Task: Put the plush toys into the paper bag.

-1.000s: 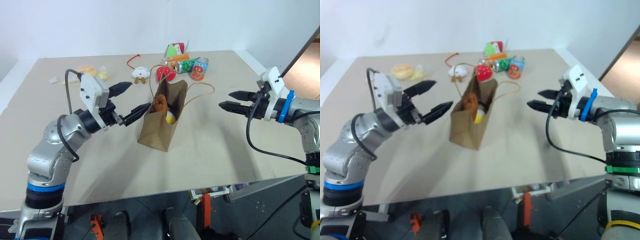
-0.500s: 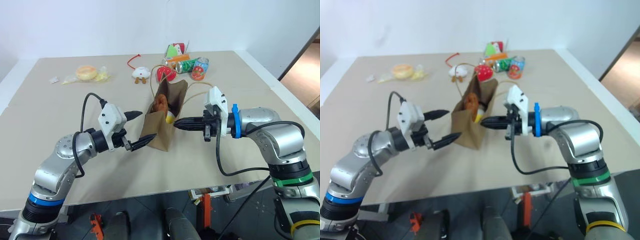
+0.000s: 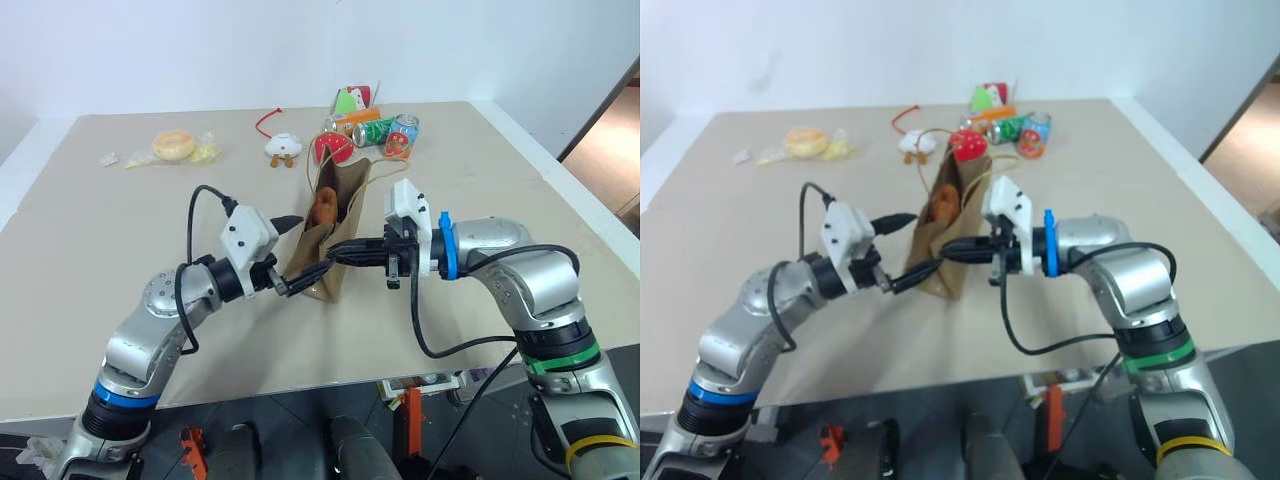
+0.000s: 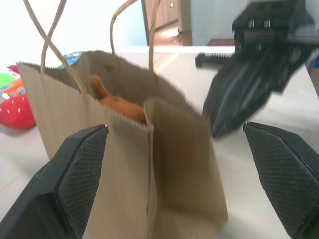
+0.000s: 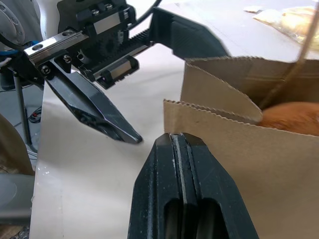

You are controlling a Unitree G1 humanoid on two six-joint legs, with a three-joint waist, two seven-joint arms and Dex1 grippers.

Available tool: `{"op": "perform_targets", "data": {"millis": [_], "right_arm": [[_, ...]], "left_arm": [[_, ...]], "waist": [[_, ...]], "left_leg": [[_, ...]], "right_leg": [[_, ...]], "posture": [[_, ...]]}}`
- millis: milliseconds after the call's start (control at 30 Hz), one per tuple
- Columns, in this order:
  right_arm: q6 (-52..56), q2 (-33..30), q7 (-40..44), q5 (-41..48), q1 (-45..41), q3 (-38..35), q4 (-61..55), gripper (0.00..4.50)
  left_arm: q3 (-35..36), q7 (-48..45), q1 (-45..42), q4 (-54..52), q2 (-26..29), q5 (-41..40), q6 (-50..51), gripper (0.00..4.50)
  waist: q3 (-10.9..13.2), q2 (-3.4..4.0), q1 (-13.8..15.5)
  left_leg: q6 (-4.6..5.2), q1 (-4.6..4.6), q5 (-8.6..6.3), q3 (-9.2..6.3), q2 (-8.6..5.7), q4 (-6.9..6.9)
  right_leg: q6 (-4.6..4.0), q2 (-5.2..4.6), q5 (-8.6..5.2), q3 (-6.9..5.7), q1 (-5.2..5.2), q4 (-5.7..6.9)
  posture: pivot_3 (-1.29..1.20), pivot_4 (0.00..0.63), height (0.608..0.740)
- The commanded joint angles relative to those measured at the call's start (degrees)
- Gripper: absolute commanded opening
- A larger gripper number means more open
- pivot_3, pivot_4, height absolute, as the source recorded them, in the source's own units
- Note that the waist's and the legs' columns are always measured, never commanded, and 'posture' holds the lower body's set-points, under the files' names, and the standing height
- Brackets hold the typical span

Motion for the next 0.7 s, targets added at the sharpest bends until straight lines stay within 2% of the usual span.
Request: {"op": "perform_targets", "data": {"millis": [33, 300, 533, 700], "right_arm": [[-1.8, 0.1, -0.8, -1.0, -0.4, 0.1, -2.4, 0.11], [-2.9, 0.4, -1.7, -2.7, -0.1, 0.5, -2.3, 0.11], [-3.2, 0.4, -2.1, -3.4, -0.1, 0.4, -1.9, 0.11], [-3.2, -0.1, -2.2, -4.1, 0.0, 0.6, -1.7, 0.11]], "left_arm": [[0.1, 2.9, -1.1, -0.3, -2.3, 0.3, 0.3, 4.5], [-1.3, 5.8, -2.3, 3.4, -4.5, 4.7, -0.7, 4.5], [1.4, 6.8, -3.4, 3.5, -7.8, 1.7, 0.3, 4.5], [2.2, 6.0, -3.0, 2.4, -7.8, 0.0, 0.3, 4.5]], "waist": [[0.0, 0.0, 0.0], [0.0, 0.0, 0.0], [0.0, 0.0, 0.1], [0.0, 0.0, 0.1]], "left_leg": [[0.0, 0.0, 0.0, 0.0, 0.0, 0.0], [0.0, 0.0, 0.0, -0.01, -0.01, 0.0], [0.0, -0.01, 0.0, -0.02, -0.01, 0.0], [0.0, -0.01, 0.0, -0.02, -0.01, 0.0]], "right_leg": [[0.0, 0.0, 0.0, 0.0, -0.01, 0.0], [0.0, 0.0, 0.0, 0.0, 0.0, 0.0], [0.0, 0.01, 0.0, 0.0, 0.0, 0.0], [0.0, 0.01, 0.0, 0.0, 0.0, 0.0]], "posture": [[0.0, 0.15, 0.74], [0.0, 0.15, 0.74], [0.0, 0.15, 0.74], [0.0, 0.15, 0.74]]}}
